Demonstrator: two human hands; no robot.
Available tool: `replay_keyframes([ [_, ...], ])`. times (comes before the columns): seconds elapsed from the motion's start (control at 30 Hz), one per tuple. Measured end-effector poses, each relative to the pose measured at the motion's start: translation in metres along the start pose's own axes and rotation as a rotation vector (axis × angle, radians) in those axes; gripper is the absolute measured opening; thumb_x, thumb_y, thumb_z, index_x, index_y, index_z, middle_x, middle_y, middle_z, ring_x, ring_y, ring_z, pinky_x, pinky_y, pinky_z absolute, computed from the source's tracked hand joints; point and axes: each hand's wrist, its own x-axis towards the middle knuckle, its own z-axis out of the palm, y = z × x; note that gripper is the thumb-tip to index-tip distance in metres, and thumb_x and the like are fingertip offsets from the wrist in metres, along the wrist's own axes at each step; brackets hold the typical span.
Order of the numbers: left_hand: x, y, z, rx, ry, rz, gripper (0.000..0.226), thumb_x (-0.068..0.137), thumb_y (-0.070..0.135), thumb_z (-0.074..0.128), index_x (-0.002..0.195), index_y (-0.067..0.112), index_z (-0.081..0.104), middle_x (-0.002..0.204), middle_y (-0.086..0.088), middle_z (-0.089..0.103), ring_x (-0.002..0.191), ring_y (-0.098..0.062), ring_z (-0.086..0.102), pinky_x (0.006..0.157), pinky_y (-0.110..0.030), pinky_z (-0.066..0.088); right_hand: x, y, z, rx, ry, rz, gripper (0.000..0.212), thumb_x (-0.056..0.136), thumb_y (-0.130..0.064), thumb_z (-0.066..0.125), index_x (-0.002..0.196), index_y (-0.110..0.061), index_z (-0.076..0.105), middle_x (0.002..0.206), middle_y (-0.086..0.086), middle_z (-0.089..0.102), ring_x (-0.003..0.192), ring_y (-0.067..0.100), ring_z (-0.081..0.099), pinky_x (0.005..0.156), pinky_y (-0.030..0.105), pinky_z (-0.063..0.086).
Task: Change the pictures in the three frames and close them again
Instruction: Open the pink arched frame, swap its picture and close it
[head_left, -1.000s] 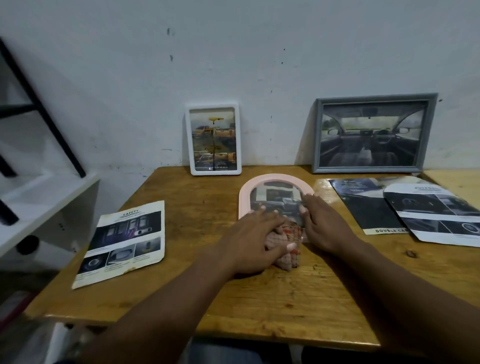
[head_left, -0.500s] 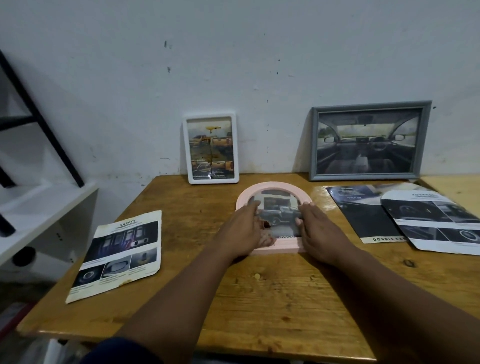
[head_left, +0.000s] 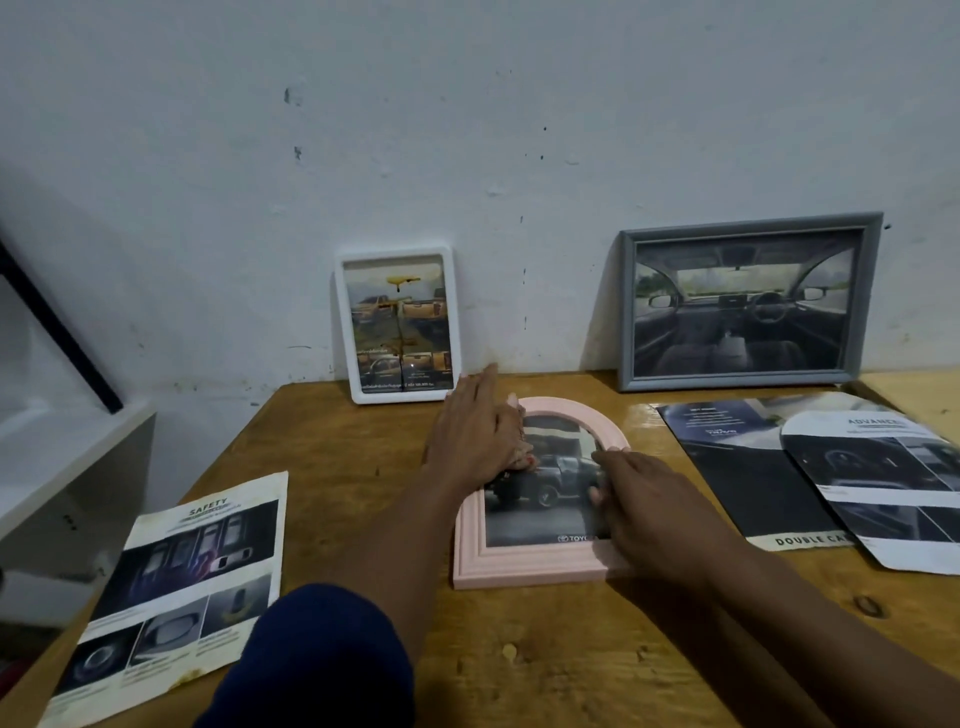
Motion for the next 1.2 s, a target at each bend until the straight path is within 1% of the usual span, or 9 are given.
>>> replay_keyframes([
  [0.17, -0.015, 0.002, -0.010, -0.280, 0.285, -0.132, 0.058, 0.103, 0.049, 0.024, 0.159, 0.036, 0.021, 0.166, 0.003, 0.027, 0.151, -0.019, 0.026, 0.121, -0.047, 0.028, 0.056, -0.031, -0.008, 0.066, 0.078, -0.216, 0.054, 0.100, -0.027, 0.049, 0.152, -0.027, 0.035, 0.160, -0.002, 0.033, 0.148, 0.017, 0.023, 0.120, 0.041, 0.022],
  [0.3, -0.039, 0.014, -0.020, -0.457, 0.354, -0.331, 0.049, 0.109, 0.028, 0.033, 0.157, 0.032, 0.028, 0.158, 0.007, 0.040, 0.142, -0.017, 0.040, 0.114, -0.040, 0.035, 0.095, -0.066, 0.009, 0.118, -0.093, -0.345, 0.047, 0.103, -0.032, 0.044, 0.150, -0.029, 0.039, 0.159, -0.002, 0.035, 0.150, 0.018, 0.021, 0.121, 0.045, 0.019],
  [0.4, -0.058, 0.010, -0.017, -0.310, 0.293, -0.306, 0.051, 0.105, 0.025, 0.043, 0.154, 0.033, 0.033, 0.151, 0.007, 0.047, 0.134, -0.019, 0.048, 0.107, -0.043, 0.046, 0.114, -0.066, 0.015, 0.090, -0.133, -0.314, 0.041, 0.103, -0.037, 0.043, 0.143, -0.028, 0.047, 0.153, 0.003, 0.045, 0.143, 0.023, 0.036, 0.117, 0.044, 0.027],
  [0.53, -0.068, 0.003, -0.014, -0.042, 0.082, -0.147, 0.049, 0.100, 0.020, 0.054, 0.146, 0.034, 0.047, 0.121, 0.002, 0.066, 0.100, -0.016, 0.064, 0.082, -0.037, 0.059, 0.136, -0.045, 0.010, -0.021, -0.032, -0.166, 0.031, 0.097, -0.035, 0.052, 0.126, -0.025, 0.060, 0.132, 0.006, 0.061, 0.116, 0.023, 0.056, 0.099, 0.038, 0.044],
  [0.7, -0.062, 0.006, -0.018, 0.199, 0.025, -0.112, 0.046, 0.098, 0.029, 0.054, 0.144, 0.023, 0.055, 0.125, -0.004, 0.068, 0.101, -0.020, 0.066, 0.080, -0.038, 0.061, 0.122, -0.003, -0.006, -0.123, -0.001, 0.018, 0.030, 0.098, -0.035, 0.050, 0.120, -0.019, 0.062, 0.118, 0.011, 0.066, 0.103, 0.030, 0.061, 0.075, 0.034, 0.043],
  [0.83, -0.068, 0.013, -0.012, 0.248, 0.090, -0.085, 0.041, 0.098, 0.035, 0.053, 0.136, 0.021, 0.059, 0.119, -0.003, 0.068, 0.095, -0.017, 0.065, 0.073, -0.031, 0.059, 0.074, 0.009, -0.011, -0.122, 0.075, 0.105, 0.023, 0.096, -0.022, 0.054, 0.117, -0.017, 0.061, 0.111, 0.010, 0.067, 0.097, 0.028, 0.062, 0.075, 0.033, 0.047],
  [0.93, -0.071, 0.015, -0.013, 0.238, 0.102, -0.095, 0.042, 0.098, 0.036, 0.053, 0.136, 0.020, 0.059, 0.120, -0.005, 0.068, 0.097, -0.020, 0.067, 0.074, -0.035, 0.061, 0.035, 0.006, -0.009, -0.079, 0.125, 0.109, 0.021, 0.096, -0.022, 0.056, 0.116, -0.018, 0.061, 0.108, 0.008, 0.068, 0.094, 0.025, 0.064, 0.078, 0.035, 0.052],
  [1.07, -0.074, 0.019, -0.015, 0.196, 0.080, -0.130, 0.044, 0.100, 0.033, 0.053, 0.141, 0.019, 0.056, 0.126, -0.007, 0.066, 0.104, -0.023, 0.065, 0.079, -0.034, 0.059, 0.003, 0.000, -0.037, 0.051, -0.025, 0.154, 0.014, 0.096, -0.027, 0.059, 0.107, -0.021, 0.064, 0.100, 0.003, 0.066, 0.087, 0.017, 0.062, 0.070, 0.030, 0.052],
  [1.2, -0.076, 0.022, -0.025, -0.114, 0.051, -0.244, 0.047, 0.104, 0.031, 0.053, 0.149, 0.022, 0.048, 0.143, -0.004, 0.058, 0.122, -0.025, 0.059, 0.084, -0.031, 0.054, -0.035, 0.002, -0.090, 0.045, -0.341, 0.176, 0.014, 0.100, -0.029, 0.054, 0.104, -0.022, 0.066, 0.096, -0.001, 0.068, 0.081, 0.008, 0.062, 0.065, 0.020, 0.050],
])
